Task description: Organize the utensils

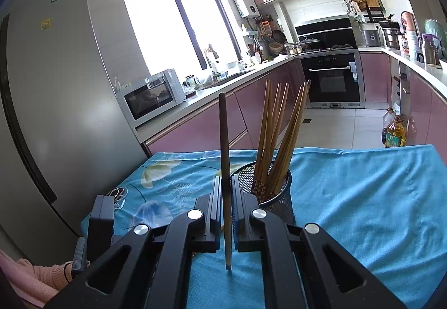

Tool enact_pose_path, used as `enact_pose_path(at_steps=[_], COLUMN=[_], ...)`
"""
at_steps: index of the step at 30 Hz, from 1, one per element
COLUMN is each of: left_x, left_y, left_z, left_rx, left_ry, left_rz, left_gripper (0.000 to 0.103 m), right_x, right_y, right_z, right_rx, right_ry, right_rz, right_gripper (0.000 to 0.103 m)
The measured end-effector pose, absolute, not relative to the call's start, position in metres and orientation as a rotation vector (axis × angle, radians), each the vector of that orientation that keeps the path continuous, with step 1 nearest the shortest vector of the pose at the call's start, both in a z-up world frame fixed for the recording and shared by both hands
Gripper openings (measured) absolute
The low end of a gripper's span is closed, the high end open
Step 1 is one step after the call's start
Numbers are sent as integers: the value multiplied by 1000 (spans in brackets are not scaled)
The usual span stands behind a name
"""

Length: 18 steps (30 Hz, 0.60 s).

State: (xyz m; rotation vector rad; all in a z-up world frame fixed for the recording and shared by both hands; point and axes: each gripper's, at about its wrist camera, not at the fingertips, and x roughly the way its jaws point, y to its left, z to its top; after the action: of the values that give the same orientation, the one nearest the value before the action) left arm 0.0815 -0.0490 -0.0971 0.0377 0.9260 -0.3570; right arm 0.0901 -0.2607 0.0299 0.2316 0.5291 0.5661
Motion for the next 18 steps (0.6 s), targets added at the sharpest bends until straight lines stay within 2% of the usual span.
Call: enact_pose_path(at_steps=[18], left_x=[137], left_y=[-76], left_z=[-99], left_rx=[113], left_ry=[895], left_rz=[-303], left_gripper=[18], right_x=[92], right_y=[-265], right_z=[28], right_rx=[231], right_ry=[536], right_rz=[562], right_gripper=[6])
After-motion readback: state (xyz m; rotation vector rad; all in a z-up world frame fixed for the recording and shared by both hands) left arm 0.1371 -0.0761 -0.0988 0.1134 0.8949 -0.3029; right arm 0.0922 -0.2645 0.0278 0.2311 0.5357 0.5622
